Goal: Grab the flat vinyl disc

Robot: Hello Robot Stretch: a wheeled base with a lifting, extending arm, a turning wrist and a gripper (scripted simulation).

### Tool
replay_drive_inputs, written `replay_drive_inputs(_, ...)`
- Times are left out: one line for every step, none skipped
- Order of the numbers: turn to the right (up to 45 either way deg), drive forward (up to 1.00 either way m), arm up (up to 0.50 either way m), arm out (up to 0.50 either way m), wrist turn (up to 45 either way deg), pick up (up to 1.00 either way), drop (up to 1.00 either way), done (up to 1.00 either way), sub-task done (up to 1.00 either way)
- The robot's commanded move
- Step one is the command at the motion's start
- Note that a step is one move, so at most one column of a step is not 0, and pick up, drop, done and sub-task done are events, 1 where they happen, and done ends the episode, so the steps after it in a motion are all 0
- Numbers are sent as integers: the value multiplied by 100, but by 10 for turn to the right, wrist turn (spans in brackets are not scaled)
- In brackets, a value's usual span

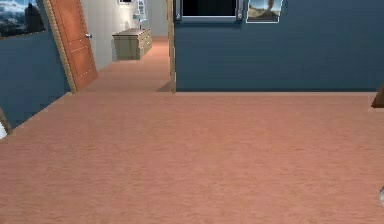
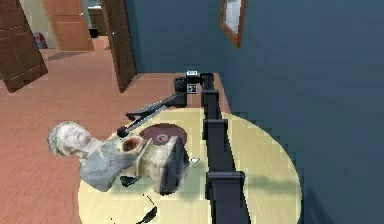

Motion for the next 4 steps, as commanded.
replay_drive_inputs(0, 0, 0, 0, 450, 0, 0, 0, 0)
replay_drive_inputs(0, 0, 0, 0, 30, 0, 0, 0, 0)
replay_drive_inputs(0, 0, -30, 0, 0, 0, 0, 0, 0)
replay_drive_inputs(0, 0, 0, 0, 0, 100, 0, 0, 0)
